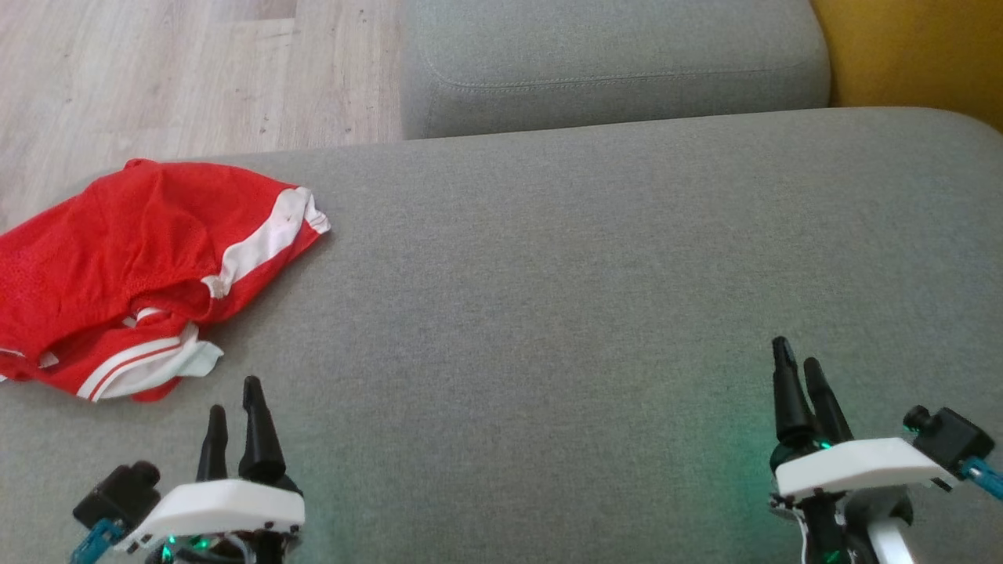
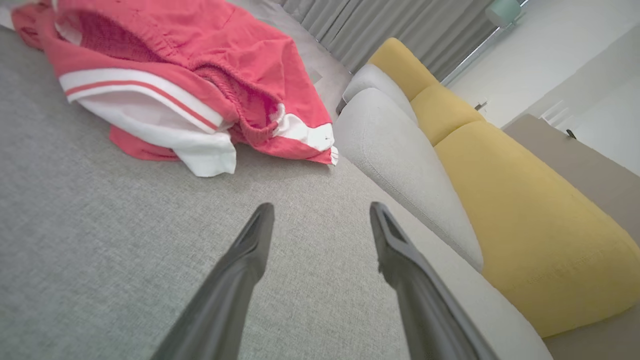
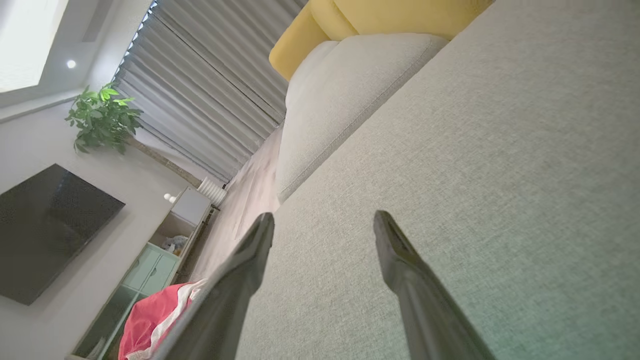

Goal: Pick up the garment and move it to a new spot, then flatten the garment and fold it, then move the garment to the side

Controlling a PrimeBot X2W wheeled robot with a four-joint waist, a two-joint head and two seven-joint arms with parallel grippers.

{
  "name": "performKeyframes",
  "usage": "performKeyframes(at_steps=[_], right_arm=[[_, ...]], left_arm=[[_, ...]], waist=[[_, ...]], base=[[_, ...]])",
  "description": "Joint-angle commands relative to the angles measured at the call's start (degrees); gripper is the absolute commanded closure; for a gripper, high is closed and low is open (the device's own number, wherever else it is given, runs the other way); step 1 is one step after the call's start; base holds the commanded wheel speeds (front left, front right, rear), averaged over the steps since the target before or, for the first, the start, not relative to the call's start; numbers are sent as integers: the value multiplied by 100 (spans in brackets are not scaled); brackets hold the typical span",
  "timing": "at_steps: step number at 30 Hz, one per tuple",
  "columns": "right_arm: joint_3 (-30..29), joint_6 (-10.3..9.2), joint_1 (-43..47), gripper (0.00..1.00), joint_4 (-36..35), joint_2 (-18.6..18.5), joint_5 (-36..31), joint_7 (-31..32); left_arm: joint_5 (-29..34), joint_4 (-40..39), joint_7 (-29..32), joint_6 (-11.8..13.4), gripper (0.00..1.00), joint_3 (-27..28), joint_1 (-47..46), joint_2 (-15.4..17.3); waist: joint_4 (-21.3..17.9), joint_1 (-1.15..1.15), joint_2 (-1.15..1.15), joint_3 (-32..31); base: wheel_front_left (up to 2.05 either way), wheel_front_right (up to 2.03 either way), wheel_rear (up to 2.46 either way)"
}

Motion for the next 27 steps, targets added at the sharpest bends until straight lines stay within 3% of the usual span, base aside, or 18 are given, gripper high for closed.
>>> performKeyframes(at_steps=[1,27], right_arm=[[99,-2,-323,0,-230,-43,-176,-69],[514,-3,-394,0,-363,-55,-2196,-508]], left_arm=[[170,-230,-65,54,0,52,-241,101],[2028,-537,-501,454,0,-454,-212,332]], waist=[[-1,0,0,-3],[-42,0,0,-74]], base=[[0,0,0],[0,0,0]])
